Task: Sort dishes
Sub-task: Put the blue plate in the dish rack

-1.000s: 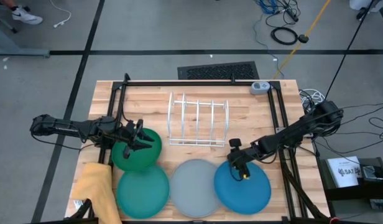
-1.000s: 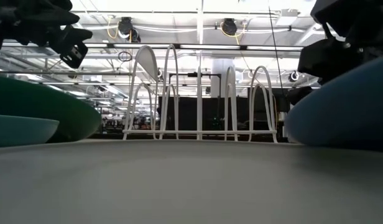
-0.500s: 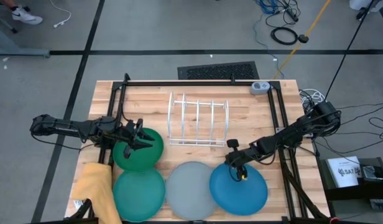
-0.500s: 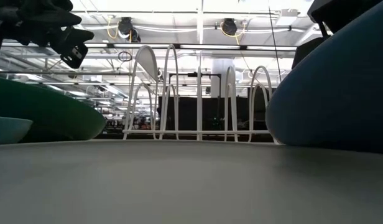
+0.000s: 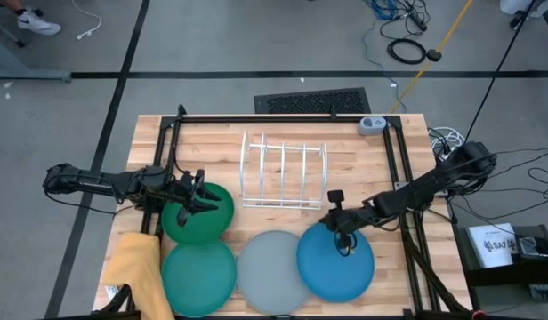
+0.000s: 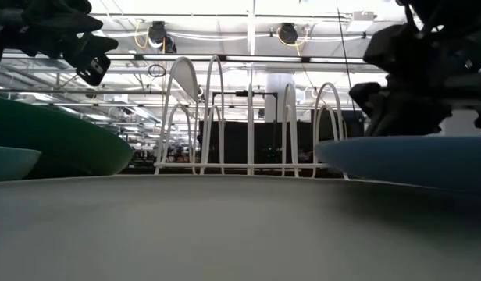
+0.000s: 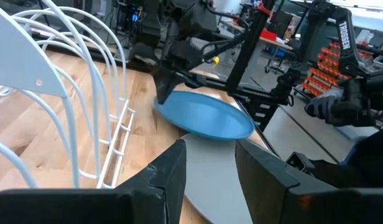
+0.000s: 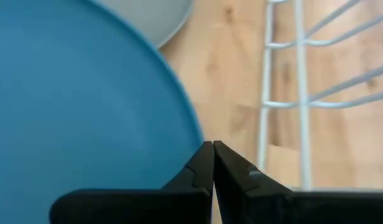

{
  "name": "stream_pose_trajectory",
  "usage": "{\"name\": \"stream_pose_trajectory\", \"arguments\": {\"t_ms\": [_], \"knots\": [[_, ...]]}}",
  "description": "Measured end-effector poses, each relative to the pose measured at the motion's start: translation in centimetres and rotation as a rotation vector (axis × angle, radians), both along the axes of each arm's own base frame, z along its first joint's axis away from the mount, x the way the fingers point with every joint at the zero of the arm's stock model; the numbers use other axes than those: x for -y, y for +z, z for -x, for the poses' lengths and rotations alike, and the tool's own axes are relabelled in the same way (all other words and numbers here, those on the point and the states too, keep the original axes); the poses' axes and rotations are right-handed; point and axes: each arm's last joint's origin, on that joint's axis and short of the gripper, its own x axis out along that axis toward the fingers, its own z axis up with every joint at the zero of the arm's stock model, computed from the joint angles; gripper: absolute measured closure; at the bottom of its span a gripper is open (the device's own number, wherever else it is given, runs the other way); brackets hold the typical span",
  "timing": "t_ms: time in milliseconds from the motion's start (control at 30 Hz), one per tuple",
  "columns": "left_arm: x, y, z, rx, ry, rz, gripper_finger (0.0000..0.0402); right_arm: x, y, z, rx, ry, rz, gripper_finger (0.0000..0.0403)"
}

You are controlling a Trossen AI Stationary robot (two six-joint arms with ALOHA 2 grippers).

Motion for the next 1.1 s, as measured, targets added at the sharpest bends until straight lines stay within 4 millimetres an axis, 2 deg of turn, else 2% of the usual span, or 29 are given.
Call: {"name": "stream_pose_trajectory", "arguments": {"t_ms": [200, 333, 433, 600, 900, 1000, 1100], "knots": [[0.0, 0.0, 0.0, 0.001, 0.001, 0.000, 0.0263, 0.5, 1.0, 0.7, 0.018, -0.041, 0.046, 0.0402], [0.0, 0.0, 0.0, 0.001, 0.003, -0.001, 0.0263, 0.3, 1.3, 0.8, 0.004, 0.031, -0.014, 0.0403], [0.0, 0.0, 0.0, 0.002, 0.004, -0.001, 0.0263, 0.6, 1.4, 0.7, 0.005, 0.003, -0.070, 0.0389], [0.0, 0.0, 0.0, 0.002, 0.009, -0.002, 0.0263, 1.3, 1.4, 0.5, 0.005, -0.044, -0.122, 0.0319], [-0.1, 0.0, 0.0, 0.003, 0.022, -0.004, 0.0263, 2.0, 1.4, 0.2, -0.037, 0.048, -0.224, 0.0133], [-0.1, 0.0, 0.0, 0.003, 0.047, -0.007, 0.0263, 2.6, 1.4, 0.0, -0.044, 0.057, -0.248, 0.0107], [-0.2, 0.0, 0.0, 0.003, 0.057, -0.008, 0.0263, 3.2, 1.2, -0.2, -0.067, 0.081, -0.307, 0.0104]]}}
